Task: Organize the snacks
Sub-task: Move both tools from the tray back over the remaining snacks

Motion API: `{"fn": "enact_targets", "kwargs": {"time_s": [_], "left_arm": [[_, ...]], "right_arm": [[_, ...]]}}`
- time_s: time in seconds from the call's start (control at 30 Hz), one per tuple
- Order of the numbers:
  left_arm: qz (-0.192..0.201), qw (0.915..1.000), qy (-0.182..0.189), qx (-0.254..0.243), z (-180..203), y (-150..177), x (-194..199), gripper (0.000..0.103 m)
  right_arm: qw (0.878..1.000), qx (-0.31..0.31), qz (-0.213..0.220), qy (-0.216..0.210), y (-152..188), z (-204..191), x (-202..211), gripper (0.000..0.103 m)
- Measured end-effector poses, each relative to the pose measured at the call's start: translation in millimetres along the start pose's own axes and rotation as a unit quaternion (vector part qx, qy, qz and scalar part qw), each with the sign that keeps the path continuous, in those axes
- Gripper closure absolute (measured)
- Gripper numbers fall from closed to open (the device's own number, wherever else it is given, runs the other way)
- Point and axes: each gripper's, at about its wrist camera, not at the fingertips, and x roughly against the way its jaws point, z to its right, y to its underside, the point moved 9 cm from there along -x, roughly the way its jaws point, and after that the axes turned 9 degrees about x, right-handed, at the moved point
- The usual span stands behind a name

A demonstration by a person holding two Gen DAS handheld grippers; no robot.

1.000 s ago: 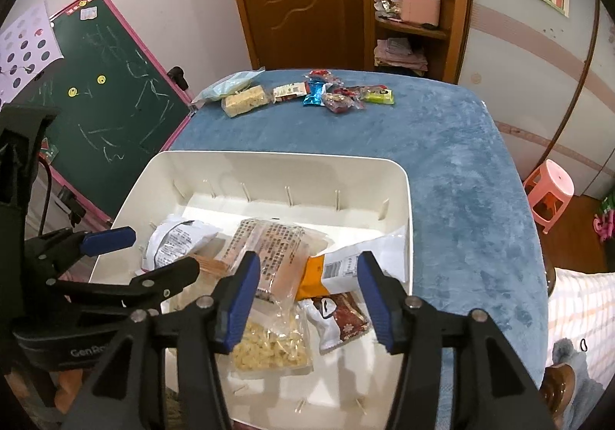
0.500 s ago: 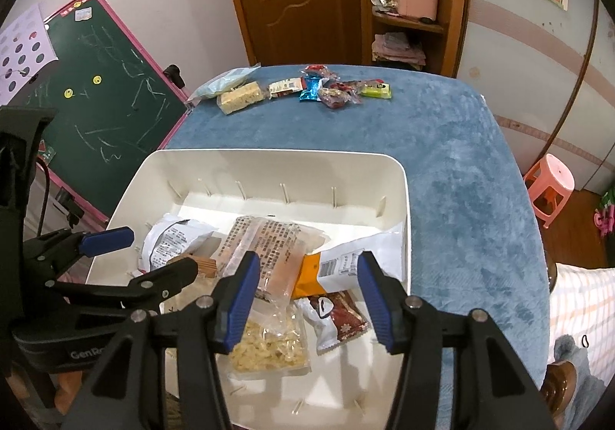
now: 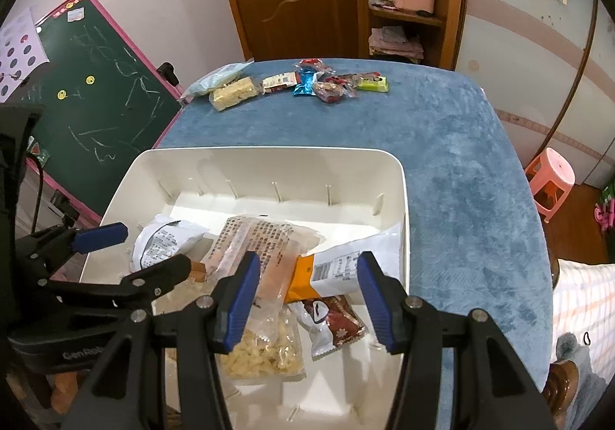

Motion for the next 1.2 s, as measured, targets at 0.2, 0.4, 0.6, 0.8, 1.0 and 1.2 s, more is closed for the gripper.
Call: {"fn": "enact_targets", "kwargs": {"time_s": [0.2,0.4,0.6,0.8,1.0,1.2], "left_arm": [[0.017,0.9997,-0.012,-0.01,-4.3,-17.7,4.0,0.021],[0.057,0.9963,-0.044,-0.047,-10.9,-61.7,20.0,0.021],[0.099,0.989,-0.071,-0.084,-17.3,-130.0,45.4,0.021],[0.117,0.9871,-0.068,-0.086,-21.6,-205.3,62.6,0.021],[0.134,0.9825,-0.084,-0.099,-20.6,-273.1,60.7,0.021],[0.111,0.982,-0.106,-0.11,-28.3,-321.4,17.3,0.021]], "right_arm": [[1.0,-0.006,0.0,0.004,-6.0,7.1,-6.0,0.05],[1.0,-0.017,0.008,-0.006,-28.3,18.1,-3.3,0.05],[0.999,-0.019,0.026,-0.032,-81.4,32.6,9.9,0.05],[0.997,-0.031,0.046,-0.048,-160.5,56.5,25.5,0.05],[0.996,-0.055,0.058,-0.038,-239.9,85.8,22.2,0.05],[0.995,-0.083,0.02,-0.048,-280.7,99.3,-28.7,0.05]]}}
